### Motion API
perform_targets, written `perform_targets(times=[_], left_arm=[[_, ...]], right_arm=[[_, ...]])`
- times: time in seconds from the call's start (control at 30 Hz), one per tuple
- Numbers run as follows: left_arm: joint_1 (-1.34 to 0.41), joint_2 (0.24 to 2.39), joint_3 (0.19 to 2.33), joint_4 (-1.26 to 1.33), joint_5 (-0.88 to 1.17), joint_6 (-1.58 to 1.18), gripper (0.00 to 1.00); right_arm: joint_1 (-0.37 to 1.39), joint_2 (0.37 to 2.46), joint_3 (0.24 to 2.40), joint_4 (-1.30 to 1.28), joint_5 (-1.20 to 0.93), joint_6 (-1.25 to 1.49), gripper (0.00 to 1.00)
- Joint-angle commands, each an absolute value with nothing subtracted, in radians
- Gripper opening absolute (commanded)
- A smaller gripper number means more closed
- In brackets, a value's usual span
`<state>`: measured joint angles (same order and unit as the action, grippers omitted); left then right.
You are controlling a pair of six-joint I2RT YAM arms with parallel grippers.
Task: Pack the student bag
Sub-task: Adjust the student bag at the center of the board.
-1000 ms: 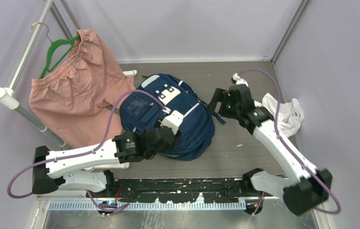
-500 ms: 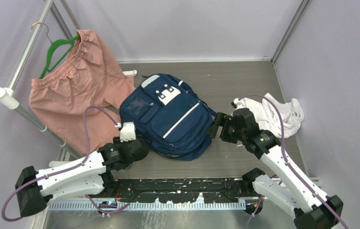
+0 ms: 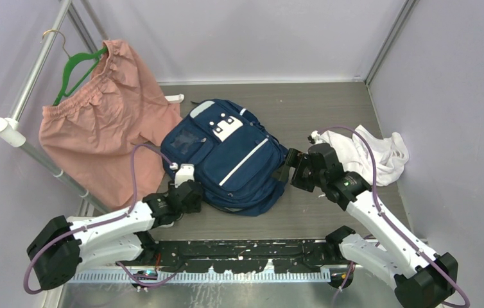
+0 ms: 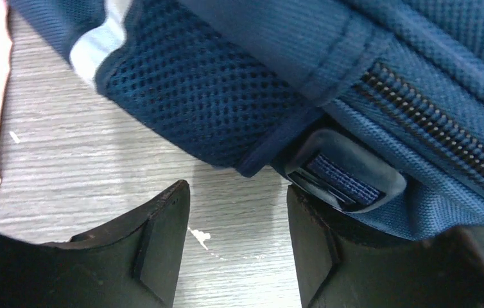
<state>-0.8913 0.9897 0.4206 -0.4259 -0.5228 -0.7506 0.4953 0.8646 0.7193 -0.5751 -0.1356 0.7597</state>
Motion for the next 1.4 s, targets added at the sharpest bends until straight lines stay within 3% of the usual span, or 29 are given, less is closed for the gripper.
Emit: perform_targets(times=[0.0, 0.23, 0.33, 0.47, 0.57, 0.6, 0.97, 1.33, 1.37], left_arm=[[-0.885, 0.999, 0.4, -0.22, -0.499, -0.651, 0.58], [-0.864, 1.072, 0.403, -0.121, -0.564, -0.622, 0.57], [-0.859, 1.131, 0.437, -0.127, -0.603, -0.625, 0.48], [-0.857, 1.175, 0.463, -0.141, -0.605, -0.635, 0.29], [-0.857, 1.172, 0.471, -0.176, -0.584, -0.659, 0.03], [-0.857, 1.175, 0.484, -0.206, -0.562, -0.661, 0.0], [-0.915, 1.156, 0.538, -0.292, -0.195, -0.82, 0.0], [-1.187, 1.359, 0.712, -0.167, -0.225, -0.837, 0.0], [-1.193, 1.405, 0.749, -0.161, -0.203, -0.819, 0.05]], right_arm=[[0.499, 0.839, 0.729, -0.541, -0.126, 0.779, 0.85], [0.497, 0.847, 0.733, -0.526, -0.122, 0.796, 0.85], [0.497, 0.839, 0.745, -0.527, -0.115, 0.795, 0.85], [0.497, 0.834, 0.764, -0.564, -0.097, 0.78, 0.85], [0.497, 0.819, 0.759, -0.574, -0.087, 0.779, 0.86], [0.498, 0.815, 0.756, -0.575, -0.085, 0.78, 0.86], [0.498, 0.832, 0.734, -0.535, -0.096, 0.812, 0.86], [0.498, 0.834, 0.738, -0.551, -0.075, 0.816, 0.86], [0.497, 0.828, 0.751, -0.569, -0.071, 0.797, 0.86]])
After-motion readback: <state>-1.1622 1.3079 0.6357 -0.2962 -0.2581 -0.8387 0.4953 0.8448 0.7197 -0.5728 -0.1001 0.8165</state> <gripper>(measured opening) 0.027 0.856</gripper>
